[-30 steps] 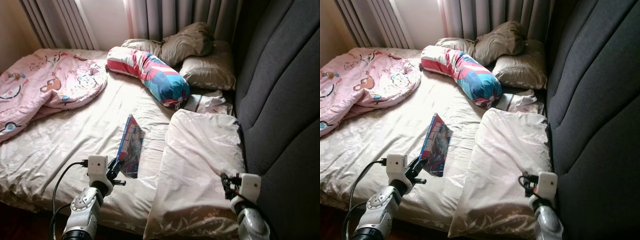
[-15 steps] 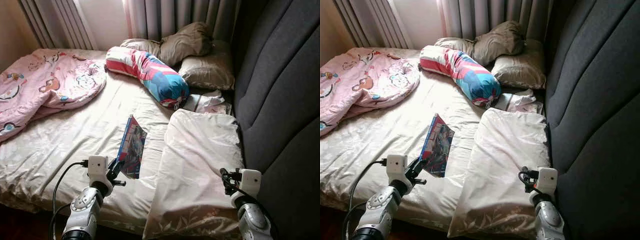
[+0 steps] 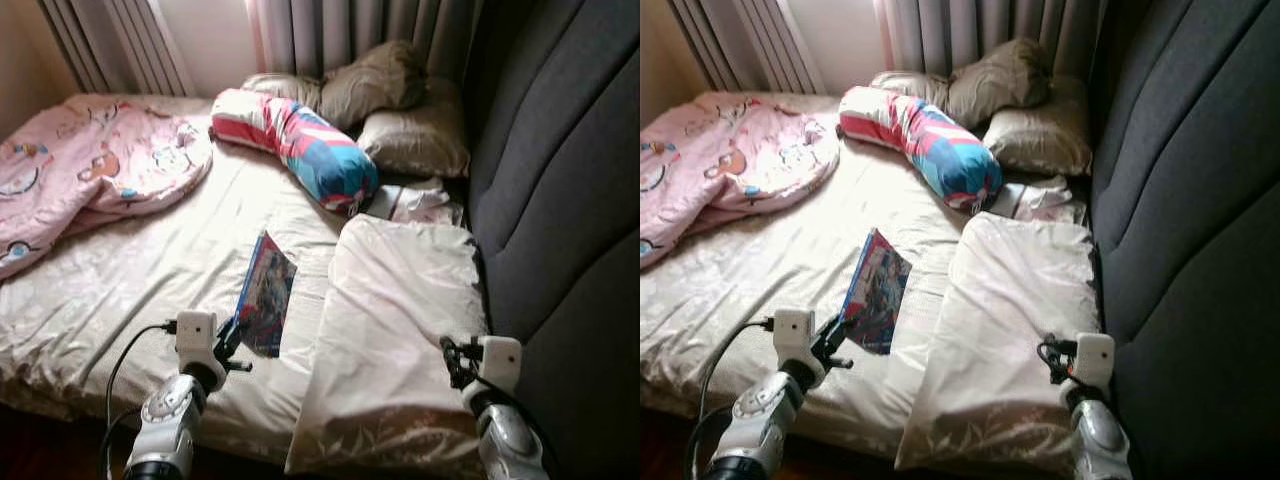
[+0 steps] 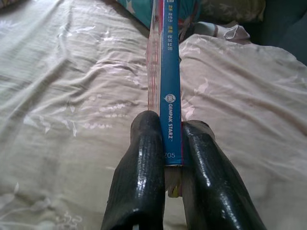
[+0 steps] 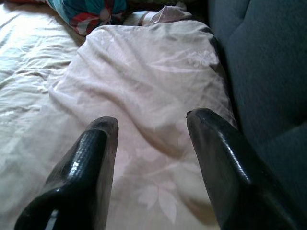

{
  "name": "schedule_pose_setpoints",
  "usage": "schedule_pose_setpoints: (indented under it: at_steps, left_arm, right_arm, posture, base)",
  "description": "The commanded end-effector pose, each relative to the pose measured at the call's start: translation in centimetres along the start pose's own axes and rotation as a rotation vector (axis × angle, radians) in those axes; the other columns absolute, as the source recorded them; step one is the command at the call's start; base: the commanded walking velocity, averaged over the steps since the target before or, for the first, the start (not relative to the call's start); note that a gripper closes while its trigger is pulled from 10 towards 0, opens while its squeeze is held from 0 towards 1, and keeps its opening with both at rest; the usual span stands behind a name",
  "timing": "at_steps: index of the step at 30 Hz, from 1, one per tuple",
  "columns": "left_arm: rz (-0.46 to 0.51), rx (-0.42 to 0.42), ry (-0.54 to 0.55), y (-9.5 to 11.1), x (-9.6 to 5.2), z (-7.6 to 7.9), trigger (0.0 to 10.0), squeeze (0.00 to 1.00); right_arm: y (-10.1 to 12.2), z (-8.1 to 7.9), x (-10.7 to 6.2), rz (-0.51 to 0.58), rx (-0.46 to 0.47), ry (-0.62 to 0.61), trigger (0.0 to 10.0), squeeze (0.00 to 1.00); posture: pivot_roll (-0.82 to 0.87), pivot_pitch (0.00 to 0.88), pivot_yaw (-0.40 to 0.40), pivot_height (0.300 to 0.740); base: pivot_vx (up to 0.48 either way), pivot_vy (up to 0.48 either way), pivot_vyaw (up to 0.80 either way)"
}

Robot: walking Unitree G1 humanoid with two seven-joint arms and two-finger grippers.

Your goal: Clean up the room

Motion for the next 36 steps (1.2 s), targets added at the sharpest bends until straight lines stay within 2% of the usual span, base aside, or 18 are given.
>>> schedule_pose_setpoints:
  at_steps: [1,5,10,36]
  left_arm:
    - [0.003,0.004,-0.008,0.3,-0.1,-0.2,10.0,0.00]
    - [-0.004,0.007,-0.013,0.3,0.0,-0.2,10.0,0.00]
    - [-0.006,0.014,-0.015,0.3,0.1,-0.1,10.0,0.00]
    - [-0.011,0.025,0.026,0.2,0.2,-0.7,10.0,0.00]
  right_arm:
    - [-0.1,0.0,-0.1,-0.004,0.003,-0.002,10.0,0.00]
    - [-0.2,0.0,-0.1,-0.010,0.000,0.004,10.0,0.00]
    - [0.1,-0.3,0.0,0.005,-0.003,0.017,10.0,0.00]
    - [0.8,-1.0,0.4,0.022,-0.001,0.057,10.0,0.00]
  posture:
    - [-0.10,0.057,0.031,0.682]
    - [-0.10,0.060,0.031,0.682]
    - [-0.10,0.066,0.030,0.653]
    - [-0.10,0.049,0.024,0.653]
  base:
    - [0.000,0.000,0.00]
    - [0.000,0.000,0.00]
    - [0.000,0.000,0.00]
    - [0.021,0.000,0.00]
Point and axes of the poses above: a point about 5 cm out from each wrist's last joint towards the gripper, its own x axis pointing out of the wrist towards the gripper, its own y axis along the axis of the wrist's last joint, z = x × y, the point moved 5 cm from there along x, pointing out of the wrist towards the gripper, and after that the axes turned 13 degrees about -x, right-handed, at the moved point
